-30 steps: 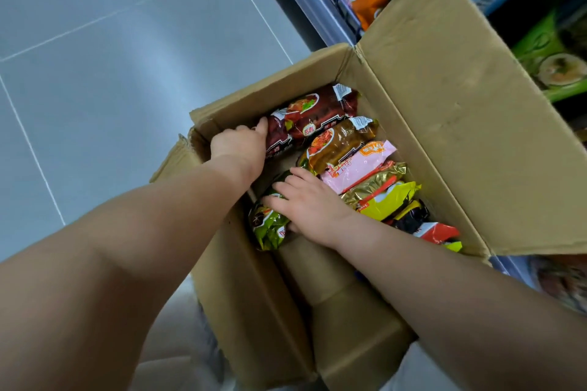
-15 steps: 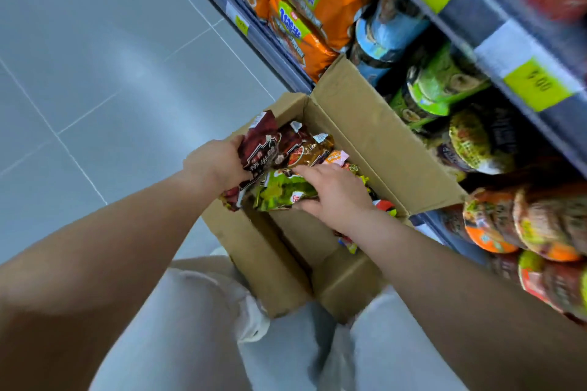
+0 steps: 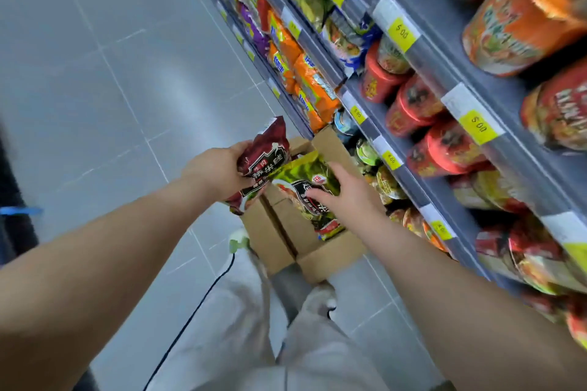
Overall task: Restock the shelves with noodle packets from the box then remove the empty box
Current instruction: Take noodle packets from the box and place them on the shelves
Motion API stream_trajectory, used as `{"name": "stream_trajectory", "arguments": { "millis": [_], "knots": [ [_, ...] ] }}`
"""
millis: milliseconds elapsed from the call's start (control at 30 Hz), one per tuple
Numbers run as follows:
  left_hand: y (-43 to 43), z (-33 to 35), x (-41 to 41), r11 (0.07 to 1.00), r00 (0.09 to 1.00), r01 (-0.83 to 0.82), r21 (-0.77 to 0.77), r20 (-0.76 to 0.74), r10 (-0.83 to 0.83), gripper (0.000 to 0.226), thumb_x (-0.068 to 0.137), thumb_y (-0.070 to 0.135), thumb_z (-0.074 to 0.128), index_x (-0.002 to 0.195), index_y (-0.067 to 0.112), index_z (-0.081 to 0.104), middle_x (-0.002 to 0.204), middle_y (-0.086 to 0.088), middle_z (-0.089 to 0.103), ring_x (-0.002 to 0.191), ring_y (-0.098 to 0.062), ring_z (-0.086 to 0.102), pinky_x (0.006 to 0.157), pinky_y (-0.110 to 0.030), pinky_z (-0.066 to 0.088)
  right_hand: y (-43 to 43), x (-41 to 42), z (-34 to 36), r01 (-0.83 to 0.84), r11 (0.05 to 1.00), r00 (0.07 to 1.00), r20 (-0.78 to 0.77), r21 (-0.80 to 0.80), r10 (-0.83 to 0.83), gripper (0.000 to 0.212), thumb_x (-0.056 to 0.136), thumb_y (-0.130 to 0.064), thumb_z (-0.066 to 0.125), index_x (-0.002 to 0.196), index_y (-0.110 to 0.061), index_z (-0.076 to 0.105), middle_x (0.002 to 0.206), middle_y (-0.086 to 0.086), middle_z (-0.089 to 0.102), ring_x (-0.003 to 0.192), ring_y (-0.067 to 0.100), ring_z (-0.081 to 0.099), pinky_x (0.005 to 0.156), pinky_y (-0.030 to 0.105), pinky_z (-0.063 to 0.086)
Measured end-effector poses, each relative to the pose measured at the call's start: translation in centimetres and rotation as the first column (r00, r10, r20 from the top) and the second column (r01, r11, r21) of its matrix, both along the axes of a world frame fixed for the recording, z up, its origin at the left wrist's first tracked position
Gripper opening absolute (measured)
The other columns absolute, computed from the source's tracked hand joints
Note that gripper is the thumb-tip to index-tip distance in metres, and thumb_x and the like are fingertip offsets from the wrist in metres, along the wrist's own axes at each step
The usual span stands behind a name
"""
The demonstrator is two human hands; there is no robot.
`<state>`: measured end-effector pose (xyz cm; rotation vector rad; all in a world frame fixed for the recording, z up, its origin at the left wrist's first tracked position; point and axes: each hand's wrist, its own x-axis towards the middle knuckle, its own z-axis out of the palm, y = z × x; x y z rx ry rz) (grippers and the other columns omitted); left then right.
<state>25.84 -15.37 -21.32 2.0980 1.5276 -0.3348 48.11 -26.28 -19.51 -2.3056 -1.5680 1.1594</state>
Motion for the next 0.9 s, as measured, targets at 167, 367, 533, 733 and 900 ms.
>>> {"name": "stream_trajectory", "arguments": {
  "millis": [167,367,533,733,900],
  "knots": [
    [0.2,2.6,-5.1,0.993,0.993,-0.111,0.046,0.043,0.109,0.08,0.076,0.042,0.069,0.143,0.044,0.027,0.111,0.003,0.068,0.101,-0.027,0.061,0.083,-0.038,0.052,1.8,-3.9,4.7,-0.078,0.994,0.997,0.021,0.077,0.077,0.061,0.085,-0.051,0.062,0.138,-0.035,0.038,0.131,-0.003,0.054,0.111,0.022,0.053,0.069,0.026,0.036],
    [5.0,4.5,-14.8,0.978,0.988,-0.141,0.154,0.079,0.13,0.078,0.077,0.046,0.067,0.142,0.05,0.023,0.114,0.006,0.066,0.103,-0.025,0.06,0.083,-0.037,0.052,7.2,-13.8,6.6,-0.038,0.974,0.999,0.002,0.223,0.038,0.054,0.081,-0.047,0.067,0.129,-0.035,0.044,0.118,-0.007,0.061,0.106,0.019,0.057,0.079,0.032,0.049],
    [10.6,6.7,-23.9,0.97,0.975,-0.173,0.174,0.173,0.143,0.08,0.078,0.045,0.068,0.144,0.049,0.023,0.118,0.003,0.065,0.107,-0.026,0.059,0.086,-0.037,0.051,13.1,-24.3,7.6,0.028,0.958,0.999,-0.025,0.284,-0.022,0.052,0.079,-0.046,0.068,0.124,-0.033,0.047,0.11,-0.005,0.065,0.1,0.02,0.061,0.08,0.039,0.052],
    [16.4,8.8,-32.2,0.962,0.96,-0.218,0.165,0.215,0.181,0.077,0.078,0.044,0.068,0.143,0.048,0.027,0.116,0.002,0.066,0.102,-0.024,0.061,0.084,-0.038,0.053,19.8,-32.7,8.9,0.003,0.955,1.0,-0.008,0.295,0.0,0.062,0.079,-0.049,0.068,0.132,-0.029,0.042,0.116,-0.005,0.062,0.103,0.019,0.059,0.075,0.029,0.046],
    [22.6,8.8,-34.7,0.95,0.952,-0.249,0.187,0.226,0.205,0.075,0.079,0.042,0.067,0.142,0.049,0.027,0.113,0.003,0.066,0.1,-0.024,0.061,0.082,-0.037,0.053,26.8,-35.5,9.1,-0.017,0.946,0.998,-0.047,0.323,0.034,0.058,0.08,-0.048,0.068,0.129,-0.026,0.047,0.116,-0.003,0.063,0.103,0.019,0.059,0.083,0.034,0.05]
  ]
}}
